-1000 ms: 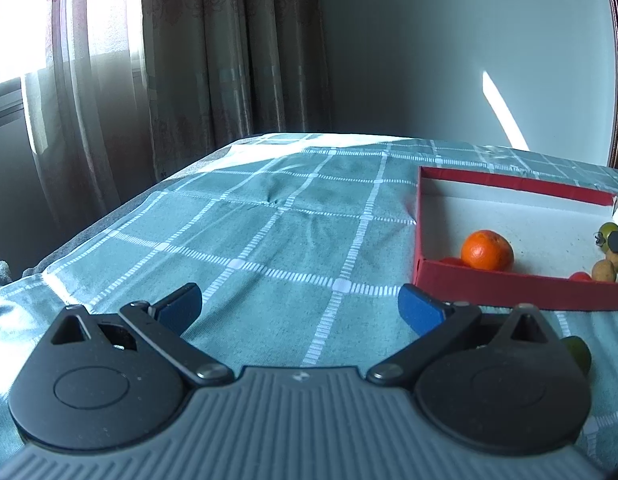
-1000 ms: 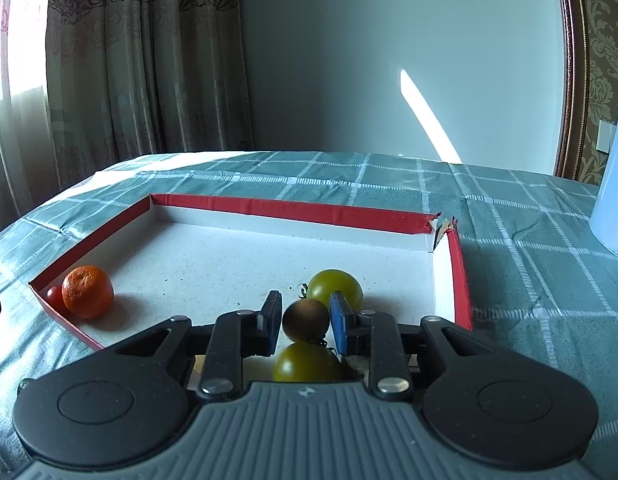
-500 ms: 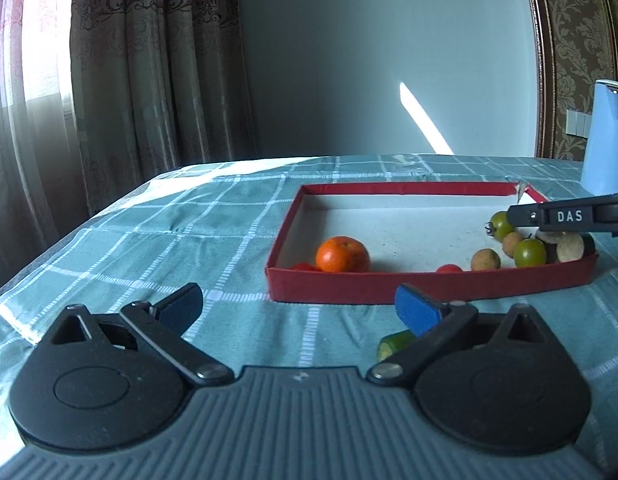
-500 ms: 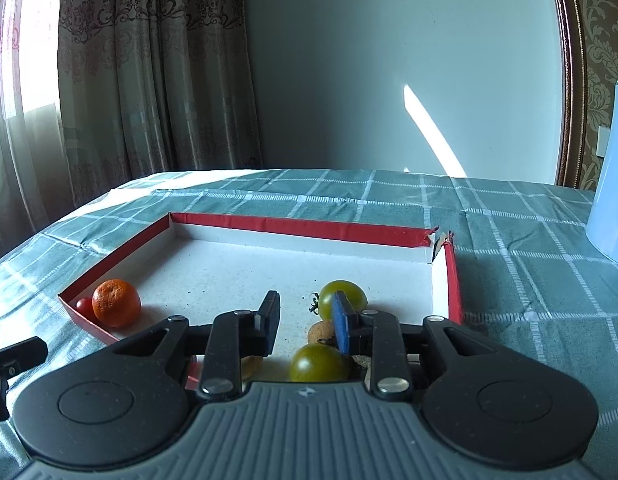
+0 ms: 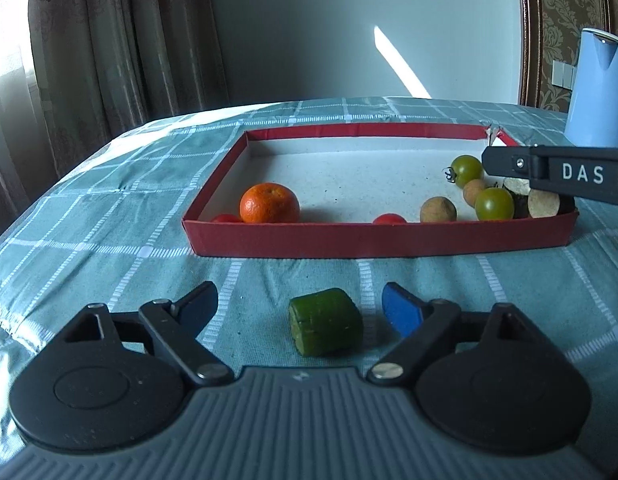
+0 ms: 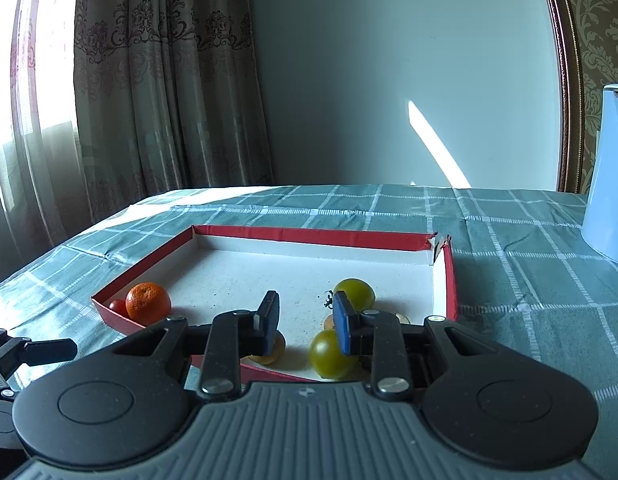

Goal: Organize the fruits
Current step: 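Grasp the green cucumber piece with the left gripper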

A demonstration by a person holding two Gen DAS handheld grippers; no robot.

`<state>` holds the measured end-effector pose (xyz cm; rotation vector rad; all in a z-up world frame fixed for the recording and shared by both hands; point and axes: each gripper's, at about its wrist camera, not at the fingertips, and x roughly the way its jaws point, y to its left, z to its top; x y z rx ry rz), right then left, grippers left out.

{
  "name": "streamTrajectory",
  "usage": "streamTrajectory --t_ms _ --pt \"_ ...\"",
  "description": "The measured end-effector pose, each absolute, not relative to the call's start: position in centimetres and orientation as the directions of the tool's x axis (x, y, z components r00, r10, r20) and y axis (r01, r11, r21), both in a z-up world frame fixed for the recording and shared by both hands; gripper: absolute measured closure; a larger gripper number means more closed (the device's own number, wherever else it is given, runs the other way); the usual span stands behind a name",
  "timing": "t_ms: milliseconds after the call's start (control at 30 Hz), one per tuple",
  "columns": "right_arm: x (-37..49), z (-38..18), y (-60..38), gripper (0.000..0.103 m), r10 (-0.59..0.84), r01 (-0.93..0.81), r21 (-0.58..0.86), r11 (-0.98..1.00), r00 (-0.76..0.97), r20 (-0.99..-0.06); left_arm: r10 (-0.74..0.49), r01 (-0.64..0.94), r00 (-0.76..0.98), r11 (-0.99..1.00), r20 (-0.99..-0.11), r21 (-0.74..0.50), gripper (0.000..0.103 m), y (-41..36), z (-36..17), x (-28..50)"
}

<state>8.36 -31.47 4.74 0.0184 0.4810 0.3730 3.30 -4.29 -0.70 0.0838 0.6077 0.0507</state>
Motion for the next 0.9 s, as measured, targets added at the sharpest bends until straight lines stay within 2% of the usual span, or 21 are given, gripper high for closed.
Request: streamTrajectory --t_ms 100,233,400,667,900 --pt "8.0 4.7 -31.3 0.075 0.355 -0.351 0.096 0.932 0.822 -0.446 0.069 -0.032 0.816 0.997 -0.574 0.075 0.021 -3.9 -0.8 3.3" --pt "8.0 4.6 -31.2 0.075 0.356 -0.353 0.094 0.931 0.821 -0.447 0.067 -0.028 0.801 0.997 -0.595 0.074 0.038 -3.9 -1.1 3.7" --pt "7.9 4.5 -31.3 0.075 0.354 -0.349 0.095 0.932 0.822 -0.446 0.060 -0.021 0.804 0.997 -0.592 0.072 0.043 -4.0 -1.1 3.6" --pt "7.6 4.2 -31.5 0.075 0.349 -0.343 0.098 0.934 0.823 -0.448 0.028 0.012 0.811 0.998 -0.584 0.065 0.062 -4.3 -1.0 3.3" --pt "7.1 3.9 -31.7 0.075 0.354 -0.347 0.103 0.932 0.817 -0.456 0.005 0.024 0.813 0.999 -0.582 0.043 0.069 -4.1 -0.9 3.0"
